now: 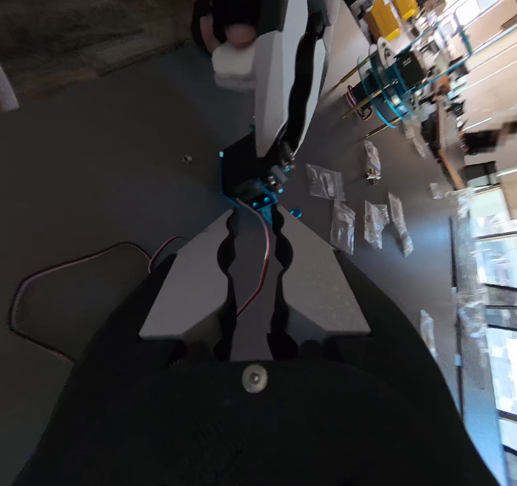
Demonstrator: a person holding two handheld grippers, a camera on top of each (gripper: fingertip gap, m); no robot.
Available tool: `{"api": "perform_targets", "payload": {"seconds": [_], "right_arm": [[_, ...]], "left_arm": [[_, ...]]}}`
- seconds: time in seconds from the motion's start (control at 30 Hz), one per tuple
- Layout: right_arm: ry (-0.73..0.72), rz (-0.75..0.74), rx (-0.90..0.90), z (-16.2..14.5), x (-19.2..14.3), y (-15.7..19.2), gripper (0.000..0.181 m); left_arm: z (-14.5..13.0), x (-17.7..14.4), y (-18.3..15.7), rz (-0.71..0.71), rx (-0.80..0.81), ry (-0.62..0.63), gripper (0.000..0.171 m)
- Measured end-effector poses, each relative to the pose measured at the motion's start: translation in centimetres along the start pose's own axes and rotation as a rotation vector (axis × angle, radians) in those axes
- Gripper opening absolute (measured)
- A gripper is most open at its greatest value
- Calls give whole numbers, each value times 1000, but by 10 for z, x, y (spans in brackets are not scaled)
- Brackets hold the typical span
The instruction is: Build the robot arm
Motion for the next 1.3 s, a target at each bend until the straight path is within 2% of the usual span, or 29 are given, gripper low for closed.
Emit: {"api": "perform_targets", "payload": {"seconds": [0.13, 0.37, 0.47, 0.53, 0.73, 0.87, 1.0, 1.17, 1.3], "right_arm": [[-88, 93, 184, 10, -13, -4, 28], [-338, 139, 403, 32, -32, -30, 28], [-321, 153, 486, 21, -29, -41, 27], [-288, 124, 469, 12, -23, -49, 26], [-215, 213, 369, 19, -5, -42, 23], [-217, 281, 413, 24, -6, -44, 23], [-259, 319, 472, 25, -11, -54, 14], [-182, 330, 355, 22, -2, -41, 16], [-179, 237, 287, 19, 0, -43, 17]], "left_arm": [[8, -5, 15, -157, -158, 0, 27], [13, -6, 26, -358, -263, 74, 25], [15, -5, 31, -426, -322, 105, 25], [16, -5, 33, -466, -353, 128, 25], [20, -1, 35, -537, -342, 155, 20], [20, 1, 32, -560, -316, 169, 20], [19, 0, 32, -578, -314, 171, 19], [18, -1, 33, -591, -314, 175, 19], [18, -1, 33, -591, -307, 174, 19]]}}
Point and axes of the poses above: each gripper's, where its closed fingertips meet, x out along the fingers, z out of its top, y = z × x across the jaws, the point moved 4 cm from there along -x, back along the fingers, and after that the axes turned 10 degrees about z, right-handed, at the moved point
